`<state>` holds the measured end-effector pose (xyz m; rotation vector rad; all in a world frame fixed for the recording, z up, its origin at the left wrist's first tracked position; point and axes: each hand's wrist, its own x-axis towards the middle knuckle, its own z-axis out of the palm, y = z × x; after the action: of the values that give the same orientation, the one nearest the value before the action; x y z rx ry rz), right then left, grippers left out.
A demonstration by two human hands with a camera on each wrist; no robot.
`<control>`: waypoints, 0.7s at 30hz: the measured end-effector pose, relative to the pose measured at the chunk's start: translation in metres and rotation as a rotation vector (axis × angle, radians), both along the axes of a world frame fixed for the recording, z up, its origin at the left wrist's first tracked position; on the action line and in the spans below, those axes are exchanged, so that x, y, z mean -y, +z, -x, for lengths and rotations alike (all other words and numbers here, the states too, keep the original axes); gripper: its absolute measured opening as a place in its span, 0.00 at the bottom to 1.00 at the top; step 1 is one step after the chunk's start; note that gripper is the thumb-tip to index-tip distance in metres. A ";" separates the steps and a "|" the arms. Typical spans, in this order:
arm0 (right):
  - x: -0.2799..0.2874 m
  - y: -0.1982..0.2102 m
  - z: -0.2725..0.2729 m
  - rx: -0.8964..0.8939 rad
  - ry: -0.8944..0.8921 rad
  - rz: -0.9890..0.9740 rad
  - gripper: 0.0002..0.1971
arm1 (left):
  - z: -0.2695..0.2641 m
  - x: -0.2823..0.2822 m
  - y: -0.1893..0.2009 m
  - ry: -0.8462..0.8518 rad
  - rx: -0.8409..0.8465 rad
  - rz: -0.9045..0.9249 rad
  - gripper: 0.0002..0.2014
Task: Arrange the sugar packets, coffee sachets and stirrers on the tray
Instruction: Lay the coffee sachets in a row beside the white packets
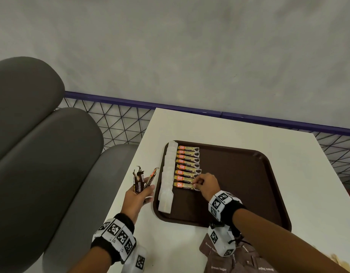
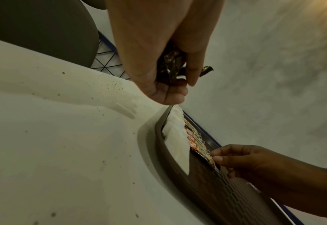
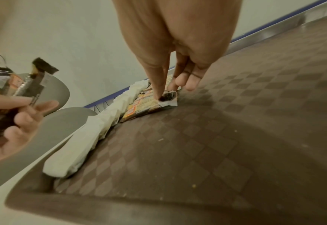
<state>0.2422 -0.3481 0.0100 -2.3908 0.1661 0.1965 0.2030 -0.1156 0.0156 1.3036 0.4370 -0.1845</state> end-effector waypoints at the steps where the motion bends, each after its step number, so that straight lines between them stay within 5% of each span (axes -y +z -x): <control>1: 0.000 0.000 0.000 0.015 -0.004 0.003 0.03 | 0.001 0.001 0.001 -0.010 0.005 0.014 0.12; 13: -0.051 0.035 0.021 0.122 0.209 -0.293 0.09 | 0.003 0.016 0.010 -0.063 0.084 -0.024 0.14; 21: -0.072 0.042 0.023 0.076 0.022 -0.551 0.06 | 0.010 0.025 0.022 -0.148 0.114 -0.076 0.10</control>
<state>0.2191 -0.2764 0.0524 -1.8482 0.0408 0.1389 0.1932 -0.1405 0.0374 1.4143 0.2523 -0.2180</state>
